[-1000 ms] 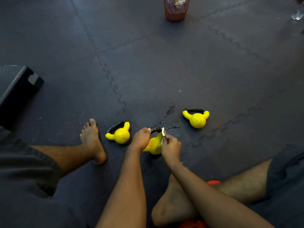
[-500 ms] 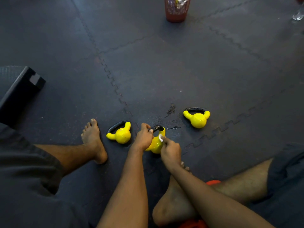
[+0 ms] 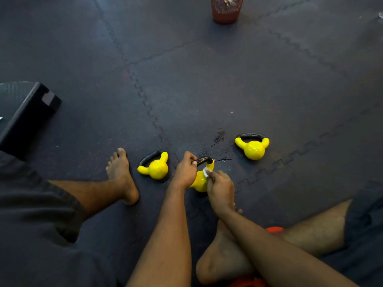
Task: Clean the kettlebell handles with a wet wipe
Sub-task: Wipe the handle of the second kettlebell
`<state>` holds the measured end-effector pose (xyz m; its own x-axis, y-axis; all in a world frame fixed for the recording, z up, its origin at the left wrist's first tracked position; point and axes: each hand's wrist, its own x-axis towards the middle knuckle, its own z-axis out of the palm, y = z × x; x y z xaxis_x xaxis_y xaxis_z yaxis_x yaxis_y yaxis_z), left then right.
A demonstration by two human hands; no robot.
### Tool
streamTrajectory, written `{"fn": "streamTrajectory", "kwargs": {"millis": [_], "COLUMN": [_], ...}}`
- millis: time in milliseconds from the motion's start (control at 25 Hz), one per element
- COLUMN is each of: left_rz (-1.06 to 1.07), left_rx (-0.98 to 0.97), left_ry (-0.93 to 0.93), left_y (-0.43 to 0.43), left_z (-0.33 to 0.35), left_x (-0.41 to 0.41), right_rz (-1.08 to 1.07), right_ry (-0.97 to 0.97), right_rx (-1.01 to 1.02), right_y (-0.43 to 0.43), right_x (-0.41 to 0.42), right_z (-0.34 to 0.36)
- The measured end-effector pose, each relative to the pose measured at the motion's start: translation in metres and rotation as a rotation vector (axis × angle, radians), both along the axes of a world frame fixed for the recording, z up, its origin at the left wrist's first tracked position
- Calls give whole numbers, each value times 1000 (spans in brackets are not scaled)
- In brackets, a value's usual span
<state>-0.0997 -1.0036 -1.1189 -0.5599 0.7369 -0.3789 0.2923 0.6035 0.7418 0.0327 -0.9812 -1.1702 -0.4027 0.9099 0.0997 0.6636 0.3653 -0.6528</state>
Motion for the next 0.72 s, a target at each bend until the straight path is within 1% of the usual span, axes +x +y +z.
{"fn": "streamTrajectory", "kwargs": {"millis": [80, 160, 200, 240, 320, 400, 600, 640, 720], "left_rz": [10, 16, 17, 14, 2, -3, 8, 14, 52], "left_rx": [2, -1, -5, -7, -7, -14, -31, -31, -11], "left_ry": [7, 9, 9, 14, 39, 52, 56, 53, 15], "left_y": [0, 2, 3, 5, 10, 14, 16, 15, 12], "left_z": [-1, -1, -2, -1, 1, 1, -2, -4, -10], "left_x": [-1, -2, -2, -2, 1, 3, -2, -4, -10], "right_rz": [-174, -357, -389, -358, -181, -57, 68, 95, 151], "right_ry": [71, 164, 194, 219, 247, 198, 76, 37, -147], "right_rx": [-46, -17, 3, 8, -43, -92, -19, -29, -9], "right_y": [6, 19, 24, 25, 19, 11, 15, 13, 8], "right_x": [-1, 3, 4, 5, 1, -3, -3, -2, -2], "right_z": [8, 14, 13, 12, 5, -5, -17, -17, -15]}}
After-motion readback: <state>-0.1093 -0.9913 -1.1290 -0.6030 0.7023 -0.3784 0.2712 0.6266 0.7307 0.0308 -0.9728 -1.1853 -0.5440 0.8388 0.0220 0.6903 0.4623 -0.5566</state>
